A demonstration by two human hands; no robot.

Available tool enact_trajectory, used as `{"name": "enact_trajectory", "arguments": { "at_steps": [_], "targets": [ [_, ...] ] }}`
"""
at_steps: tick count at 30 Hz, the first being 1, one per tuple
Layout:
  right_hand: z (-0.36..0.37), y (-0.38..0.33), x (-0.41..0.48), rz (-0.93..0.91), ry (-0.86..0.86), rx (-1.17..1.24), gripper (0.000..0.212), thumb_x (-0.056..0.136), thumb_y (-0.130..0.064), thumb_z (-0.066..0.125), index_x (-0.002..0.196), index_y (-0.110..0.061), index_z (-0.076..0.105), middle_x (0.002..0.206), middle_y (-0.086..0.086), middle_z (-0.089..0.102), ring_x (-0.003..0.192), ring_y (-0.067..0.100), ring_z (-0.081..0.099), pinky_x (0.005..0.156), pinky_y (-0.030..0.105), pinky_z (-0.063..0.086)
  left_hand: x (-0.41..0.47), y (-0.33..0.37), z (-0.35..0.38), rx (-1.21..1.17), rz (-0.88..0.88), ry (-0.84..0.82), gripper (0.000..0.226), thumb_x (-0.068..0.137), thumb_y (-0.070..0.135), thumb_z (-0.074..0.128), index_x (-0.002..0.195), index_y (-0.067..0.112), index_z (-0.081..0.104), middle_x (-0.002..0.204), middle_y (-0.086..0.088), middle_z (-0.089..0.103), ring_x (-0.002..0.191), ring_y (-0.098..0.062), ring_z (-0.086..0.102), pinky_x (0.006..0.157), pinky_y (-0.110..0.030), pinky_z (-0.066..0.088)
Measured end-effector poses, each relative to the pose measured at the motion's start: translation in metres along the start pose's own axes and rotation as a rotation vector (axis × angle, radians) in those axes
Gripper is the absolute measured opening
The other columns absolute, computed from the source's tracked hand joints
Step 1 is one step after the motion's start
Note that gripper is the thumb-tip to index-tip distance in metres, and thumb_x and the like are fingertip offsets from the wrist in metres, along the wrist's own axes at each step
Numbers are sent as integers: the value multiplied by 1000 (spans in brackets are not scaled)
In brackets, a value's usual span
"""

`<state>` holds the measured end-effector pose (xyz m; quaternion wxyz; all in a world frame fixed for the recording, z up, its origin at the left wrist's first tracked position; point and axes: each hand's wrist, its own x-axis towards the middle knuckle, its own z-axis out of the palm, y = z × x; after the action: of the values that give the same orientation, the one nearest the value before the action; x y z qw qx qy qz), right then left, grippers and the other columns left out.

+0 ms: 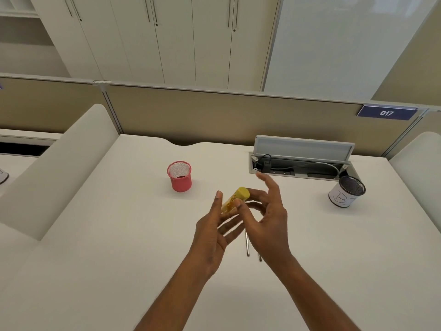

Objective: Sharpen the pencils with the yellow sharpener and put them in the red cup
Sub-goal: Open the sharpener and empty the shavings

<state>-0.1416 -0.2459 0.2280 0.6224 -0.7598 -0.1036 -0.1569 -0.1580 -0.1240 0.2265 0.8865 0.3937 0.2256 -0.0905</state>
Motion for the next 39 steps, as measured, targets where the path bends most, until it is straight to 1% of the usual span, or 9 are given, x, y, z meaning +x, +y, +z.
{"name": "enact_trajectory", "arguments": {
  "at_steps": [6,9,12,16,19,23,29,32,39],
  "targets": [
    [-21,10,2,-207,-21,-302,28,89,-15,77,116,-15,69,109,-10,73,97,7,69,84,31,59,2,-3,0,429,334,17,50,85,63,50,117,29,66,118,0,64,116,-20,62,89,-35,59],
    [-25,7,1,-172,-52,-319,43,88,-20,79,128,-19,61,110,-13,71,97,0,68,88,20,58,2,-4,3,593,509,-21,35,87,57,61,115,36,66,113,16,70,112,-9,64,86,-29,59],
    [-29,5,0,-110,-73,-282,67,86,-24,80,142,-21,44,109,-16,68,94,-4,67,87,6,49,4,-3,6,702,568,-58,35,85,46,75,118,36,65,111,13,71,106,-8,66,78,-22,58],
    [-34,8,-2,-165,-107,-349,58,87,-16,78,135,-24,46,105,-9,72,88,-1,66,86,3,47,8,-6,9,833,607,-133,46,84,30,85,123,33,61,106,12,71,99,-9,69,78,-24,60],
    [-37,11,-3,-173,-101,-354,51,87,-11,77,129,-23,51,102,-13,68,88,-6,65,84,6,50,10,-8,11,835,609,-130,57,80,29,87,128,32,55,104,11,70,97,-7,70,75,-23,60],
    [-44,23,-3,-249,-93,-391,31,85,-3,74,111,-14,64,101,-7,72,89,8,68,81,29,59,11,-12,15,838,610,-142,60,80,26,88,129,30,54,103,7,70,95,-9,71,74,-25,61],
    [-51,24,-5,-69,-55,-250,54,87,-23,79,132,-19,50,105,-8,73,94,9,70,82,17,56,16,-15,25,805,627,-107,43,85,26,83,123,31,64,98,9,74,91,-6,73,73,-22,60],
    [-56,28,-7,-9,-46,-204,52,85,-34,78,128,-23,53,106,-13,71,98,7,69,81,17,56,19,-17,28,723,577,-110,42,87,28,81,125,33,64,102,7,76,92,-13,76,80,-32,64],
    [-71,37,-4,-51,-11,-274,28,87,-21,80,112,-22,68,98,-14,72,92,8,68,79,17,56,26,-22,37,624,478,-154,40,87,36,78,125,36,65,108,5,75,101,-20,76,84,-38,64]
  ]
}}
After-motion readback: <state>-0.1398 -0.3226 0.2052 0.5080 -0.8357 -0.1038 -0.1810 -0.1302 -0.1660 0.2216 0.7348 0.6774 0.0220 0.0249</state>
